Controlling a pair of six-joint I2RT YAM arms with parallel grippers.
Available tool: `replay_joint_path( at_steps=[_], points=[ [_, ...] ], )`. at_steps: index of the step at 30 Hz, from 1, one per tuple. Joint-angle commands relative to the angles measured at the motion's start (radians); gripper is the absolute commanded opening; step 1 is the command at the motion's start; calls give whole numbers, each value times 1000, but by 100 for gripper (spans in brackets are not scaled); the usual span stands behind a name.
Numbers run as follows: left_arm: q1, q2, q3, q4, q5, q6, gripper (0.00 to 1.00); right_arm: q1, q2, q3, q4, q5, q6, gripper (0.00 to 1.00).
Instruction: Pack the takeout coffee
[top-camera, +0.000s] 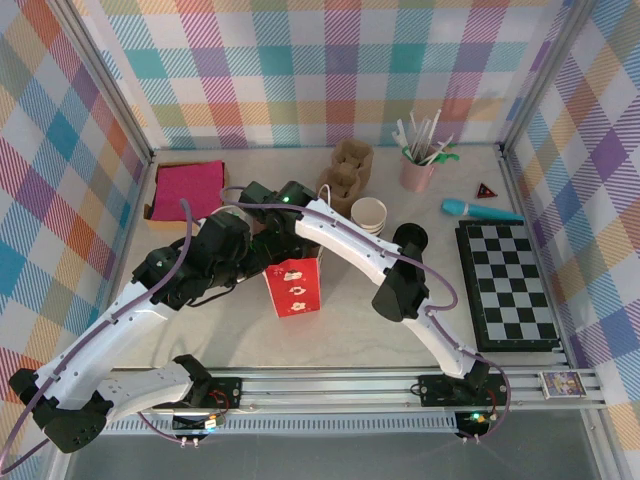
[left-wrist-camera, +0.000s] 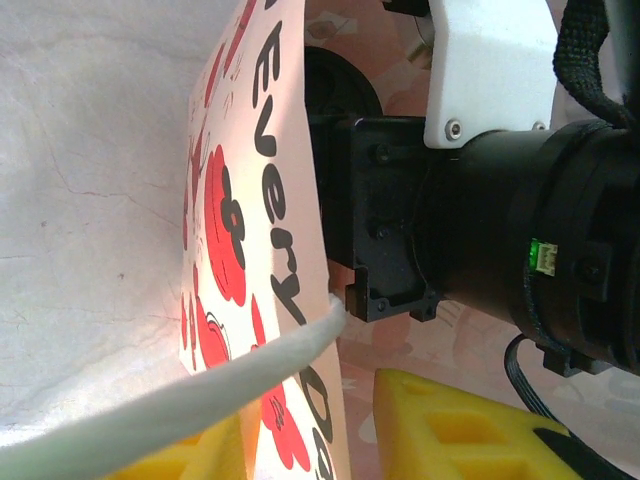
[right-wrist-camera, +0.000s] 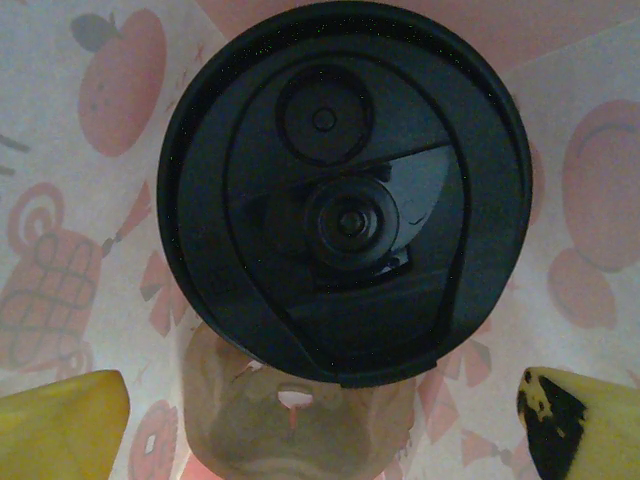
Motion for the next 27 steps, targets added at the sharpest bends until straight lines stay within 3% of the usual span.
replay_joint_path(
  at_steps=[1,12,18,27],
  points=[
    [11,6,3,-17,-12,17,36,1,-61,31,-38,14,11,100],
    [17,10,12,-16,-14,24,42,0,-100,60,-55,21,16,99],
    [20,12,34,-18,-14,36,58,1,-128,74,-62,32,23,99],
    [26,2,61,-3,-10,62,64,2,-181,107,-56,31,10,99]
  ],
)
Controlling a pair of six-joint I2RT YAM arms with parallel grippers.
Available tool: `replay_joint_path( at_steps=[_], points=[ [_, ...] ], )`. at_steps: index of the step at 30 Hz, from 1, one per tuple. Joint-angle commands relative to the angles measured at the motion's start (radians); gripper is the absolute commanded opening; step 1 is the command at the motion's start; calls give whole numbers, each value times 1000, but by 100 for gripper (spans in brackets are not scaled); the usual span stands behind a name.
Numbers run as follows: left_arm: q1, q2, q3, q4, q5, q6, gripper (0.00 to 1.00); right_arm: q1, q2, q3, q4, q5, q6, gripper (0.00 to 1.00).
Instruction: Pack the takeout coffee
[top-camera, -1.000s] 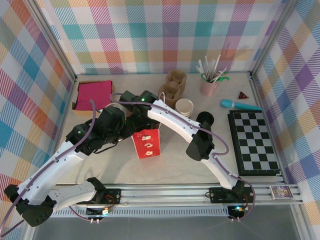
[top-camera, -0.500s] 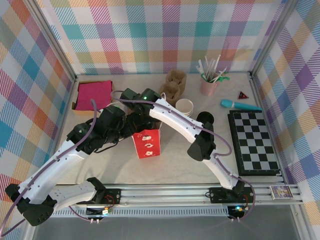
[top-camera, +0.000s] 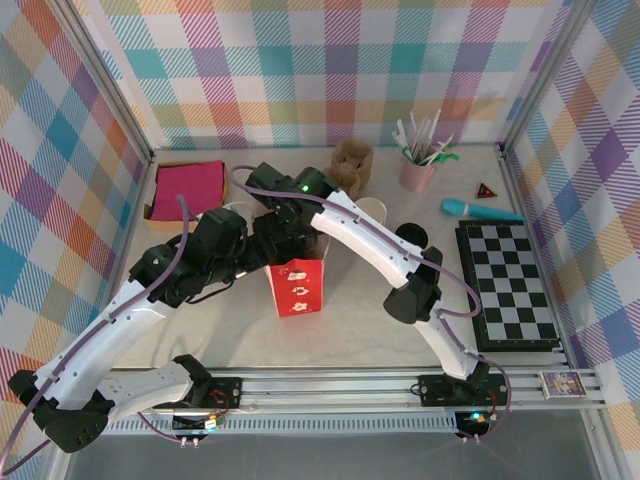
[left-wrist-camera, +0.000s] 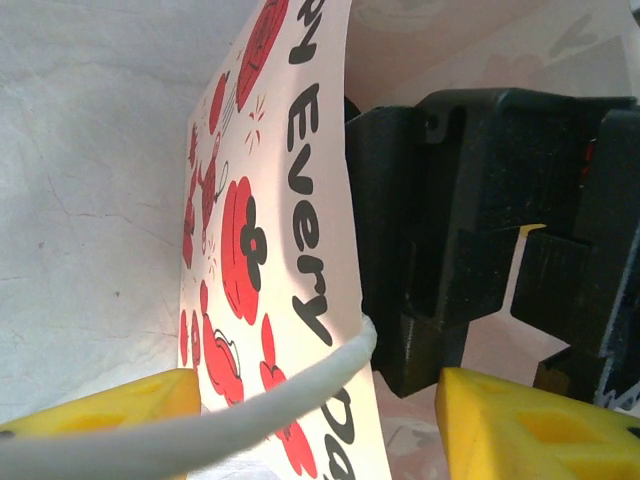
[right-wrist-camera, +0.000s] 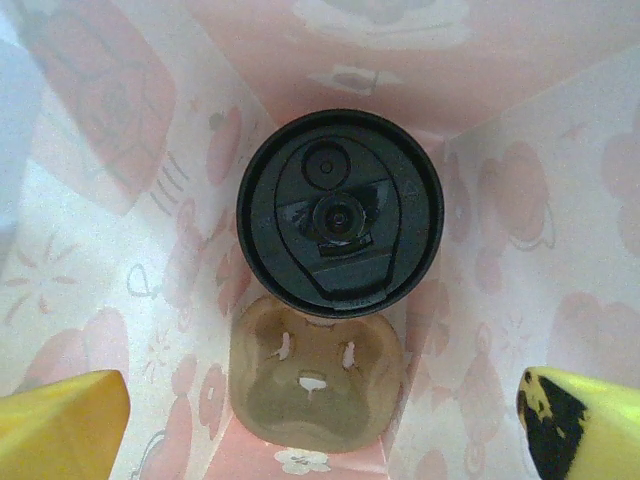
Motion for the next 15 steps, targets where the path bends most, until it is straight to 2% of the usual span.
replay_joint_path(
  at_steps=[1,15],
  points=[
    [10,-5,32,-4,-8,33,65,3,-78,42,-23,9,4,100],
    [12,-60,83,61,-18,108,73,24,-233,30,108,68,-67,99]
  ],
)
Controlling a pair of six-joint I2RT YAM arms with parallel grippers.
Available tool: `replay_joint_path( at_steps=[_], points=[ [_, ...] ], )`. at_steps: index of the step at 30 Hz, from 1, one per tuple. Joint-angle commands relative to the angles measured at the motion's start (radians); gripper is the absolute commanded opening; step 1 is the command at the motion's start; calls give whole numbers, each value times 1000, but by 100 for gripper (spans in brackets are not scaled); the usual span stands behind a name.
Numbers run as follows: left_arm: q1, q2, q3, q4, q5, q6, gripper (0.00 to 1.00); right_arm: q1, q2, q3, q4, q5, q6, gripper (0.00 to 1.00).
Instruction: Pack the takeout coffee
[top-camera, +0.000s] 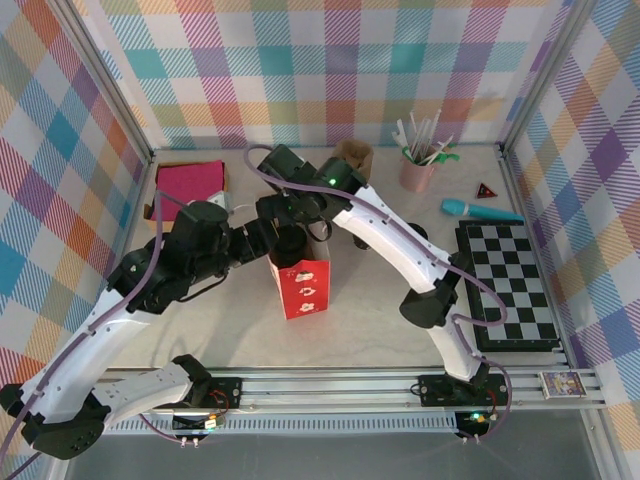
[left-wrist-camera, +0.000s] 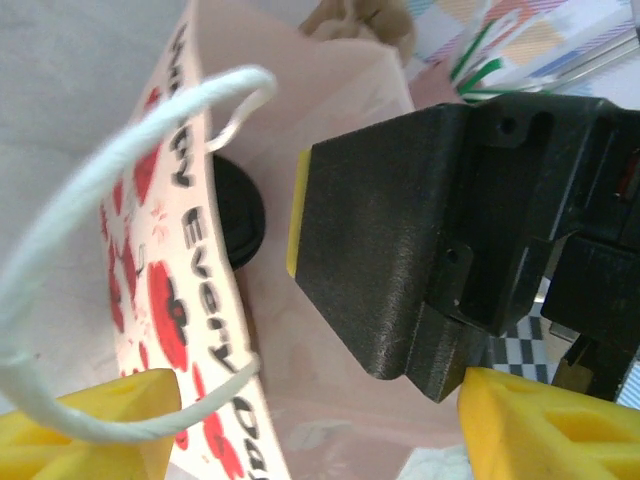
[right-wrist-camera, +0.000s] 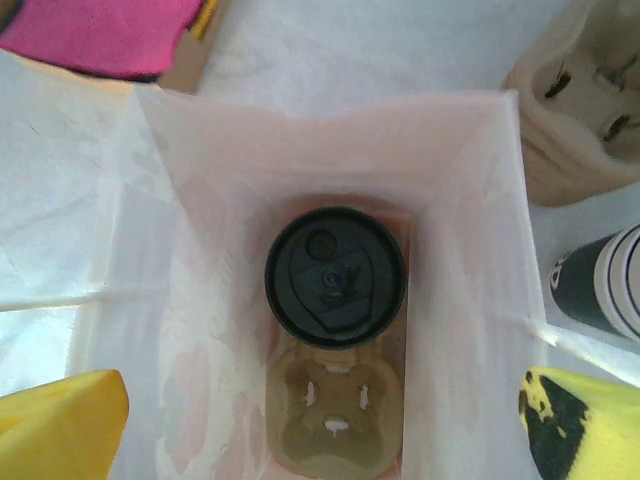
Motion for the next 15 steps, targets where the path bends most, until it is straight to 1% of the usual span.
replay_joint_path(
  at_steps=[1,7,11,13,15],
  points=[
    [12,-10,12,-24,-58,40,73,21,-104,25,54,-5,-53,99],
    [12,-6,56,-54,-85,67,73,22,-135,24,104,-22,-77,99],
    [11,-22,74,-34,-112,86,74,22,-174,23,150,21,-108,99],
    [13,-7,94,-46,-117,96,74,11,-189,22,167,36,-125,99],
    [13,13,118,-64,-112,102,74,-11,-197,15,171,13,-125,99]
  ],
)
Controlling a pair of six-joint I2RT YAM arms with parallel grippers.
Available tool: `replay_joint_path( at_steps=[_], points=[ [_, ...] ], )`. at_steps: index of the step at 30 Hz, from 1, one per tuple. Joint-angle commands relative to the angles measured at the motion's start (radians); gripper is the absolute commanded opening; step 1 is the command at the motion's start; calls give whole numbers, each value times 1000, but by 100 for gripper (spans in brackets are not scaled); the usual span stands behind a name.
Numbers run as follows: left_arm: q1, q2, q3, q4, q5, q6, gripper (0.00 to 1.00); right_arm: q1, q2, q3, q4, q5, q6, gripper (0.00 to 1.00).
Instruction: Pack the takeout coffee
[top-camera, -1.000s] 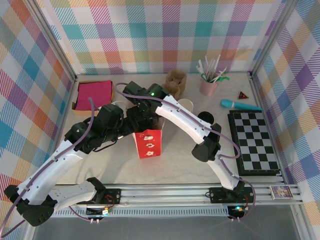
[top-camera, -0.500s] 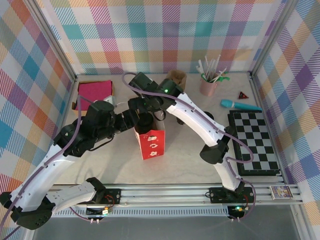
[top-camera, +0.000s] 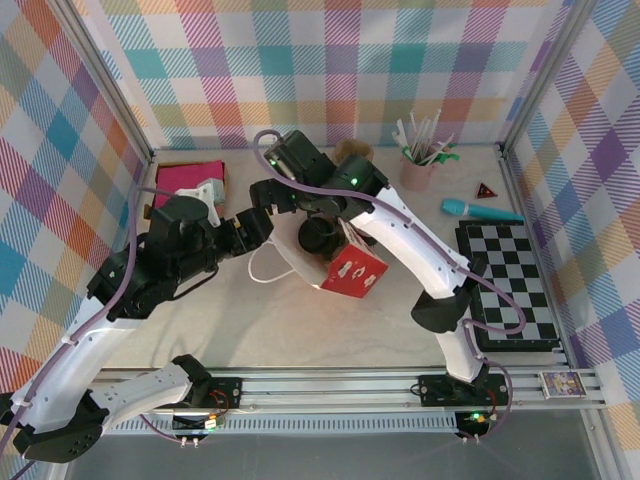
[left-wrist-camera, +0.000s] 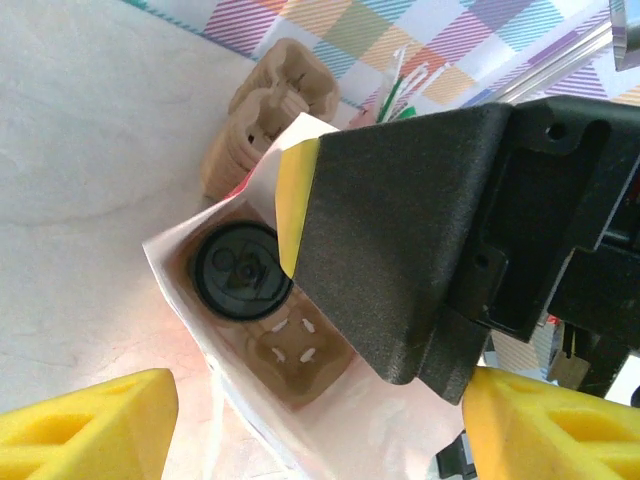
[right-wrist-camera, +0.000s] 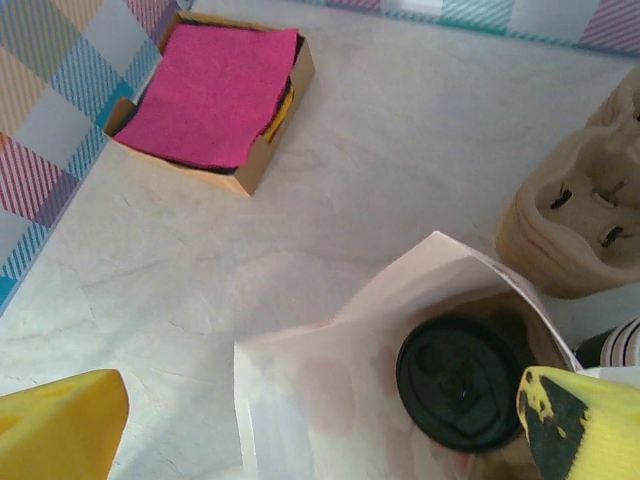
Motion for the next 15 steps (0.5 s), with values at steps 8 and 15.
replay_joint_path(
  at_steps=[8,15],
  points=[
    [13,18,16,-102,-129,15,74,-48,-164,-136,113,-87,-10,99],
    [14,33,-3,-104,-121,7,74,-60,-157,-167,147,-145,22,99]
  ],
)
